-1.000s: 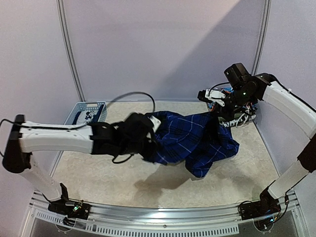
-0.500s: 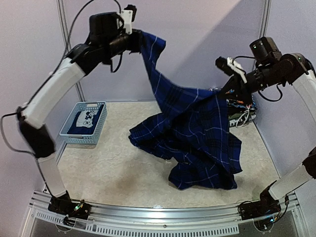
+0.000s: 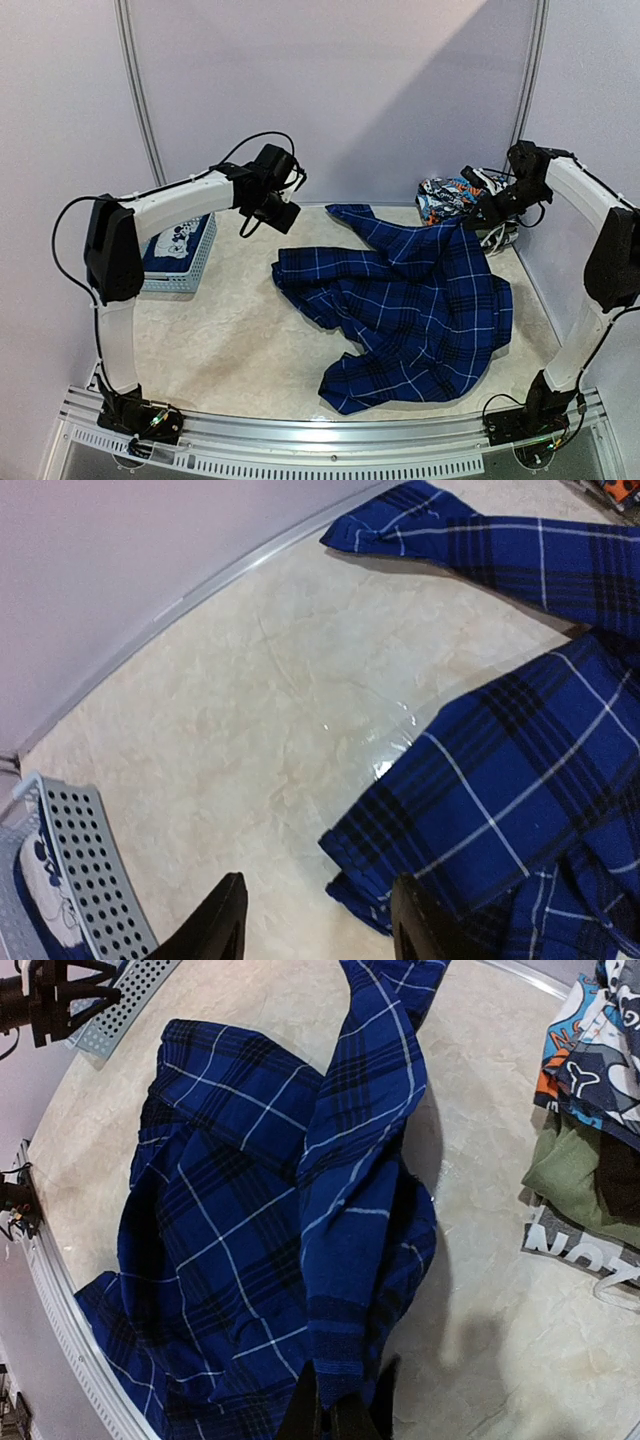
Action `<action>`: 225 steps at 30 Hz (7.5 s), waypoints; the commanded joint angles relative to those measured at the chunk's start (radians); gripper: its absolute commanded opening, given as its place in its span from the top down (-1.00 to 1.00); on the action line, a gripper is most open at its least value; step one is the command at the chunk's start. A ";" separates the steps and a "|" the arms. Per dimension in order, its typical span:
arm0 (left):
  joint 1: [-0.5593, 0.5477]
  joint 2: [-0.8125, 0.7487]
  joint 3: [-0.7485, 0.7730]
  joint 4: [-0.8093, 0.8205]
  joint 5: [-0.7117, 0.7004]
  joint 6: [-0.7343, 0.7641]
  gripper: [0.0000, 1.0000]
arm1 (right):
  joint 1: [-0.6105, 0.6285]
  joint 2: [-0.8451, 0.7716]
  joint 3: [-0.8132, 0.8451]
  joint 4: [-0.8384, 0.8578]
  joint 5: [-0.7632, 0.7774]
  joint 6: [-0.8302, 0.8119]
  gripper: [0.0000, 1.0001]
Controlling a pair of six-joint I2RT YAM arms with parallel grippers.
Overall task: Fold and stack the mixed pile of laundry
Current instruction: Flatten out the crumpled shirt at the center of the board.
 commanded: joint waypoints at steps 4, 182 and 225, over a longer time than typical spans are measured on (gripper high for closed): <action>0.021 -0.110 -0.112 -0.111 0.087 -0.036 -0.08 | 0.009 -0.117 -0.084 0.111 -0.056 0.032 1.00; 0.037 -0.884 0.169 -0.207 0.028 0.164 1.00 | 0.025 -0.443 0.484 0.232 0.030 0.042 1.00; 0.136 -0.347 -0.322 0.012 0.008 0.178 1.00 | 0.103 -0.129 -0.276 0.623 0.161 -0.009 1.00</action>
